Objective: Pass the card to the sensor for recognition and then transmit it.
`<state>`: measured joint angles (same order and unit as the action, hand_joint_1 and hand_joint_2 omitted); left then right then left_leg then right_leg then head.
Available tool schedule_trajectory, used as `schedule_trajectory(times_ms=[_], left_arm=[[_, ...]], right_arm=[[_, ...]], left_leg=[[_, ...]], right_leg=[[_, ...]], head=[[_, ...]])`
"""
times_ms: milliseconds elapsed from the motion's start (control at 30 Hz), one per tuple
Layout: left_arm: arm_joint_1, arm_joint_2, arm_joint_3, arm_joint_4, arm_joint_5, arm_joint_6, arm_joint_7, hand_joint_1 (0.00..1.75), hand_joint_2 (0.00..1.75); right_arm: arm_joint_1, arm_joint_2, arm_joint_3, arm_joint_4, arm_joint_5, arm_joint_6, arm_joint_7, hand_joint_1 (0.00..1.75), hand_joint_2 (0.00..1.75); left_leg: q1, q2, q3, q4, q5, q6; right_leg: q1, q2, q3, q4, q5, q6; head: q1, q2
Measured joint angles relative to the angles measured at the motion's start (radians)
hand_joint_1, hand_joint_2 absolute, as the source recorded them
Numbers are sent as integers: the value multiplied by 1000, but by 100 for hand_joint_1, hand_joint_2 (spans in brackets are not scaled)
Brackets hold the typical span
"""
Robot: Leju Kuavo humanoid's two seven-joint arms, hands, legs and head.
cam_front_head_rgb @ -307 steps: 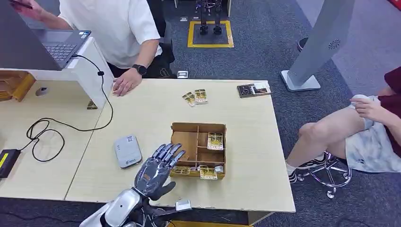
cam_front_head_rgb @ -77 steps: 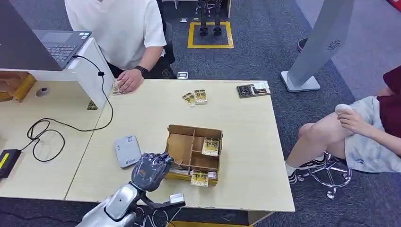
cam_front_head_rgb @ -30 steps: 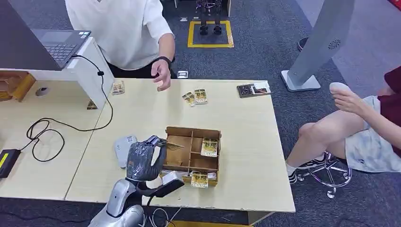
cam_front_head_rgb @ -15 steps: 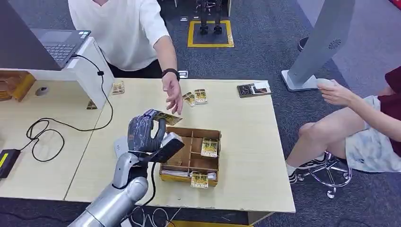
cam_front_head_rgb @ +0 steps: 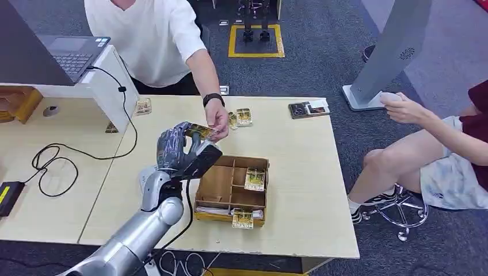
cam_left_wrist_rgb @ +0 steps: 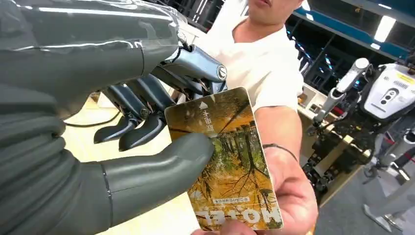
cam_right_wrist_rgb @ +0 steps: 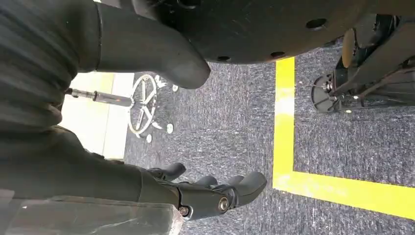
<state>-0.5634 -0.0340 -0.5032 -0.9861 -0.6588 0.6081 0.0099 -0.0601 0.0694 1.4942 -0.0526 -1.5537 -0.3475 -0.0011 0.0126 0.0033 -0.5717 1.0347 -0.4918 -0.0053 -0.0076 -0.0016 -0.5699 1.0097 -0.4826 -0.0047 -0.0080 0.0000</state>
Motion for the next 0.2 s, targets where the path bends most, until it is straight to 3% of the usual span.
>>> schedule_trajectory(times_ms=[200], left_arm=[[-21, -13, 3, 36, 23, 13, -15, 175, 175]], right_arm=[[-2, 0, 3, 0, -1, -2, 0, 0, 175]], left_leg=[[0, 0, 0, 0, 0, 0]], right_leg=[[0, 0, 0, 0, 0, 0]], head=[[0, 0]])
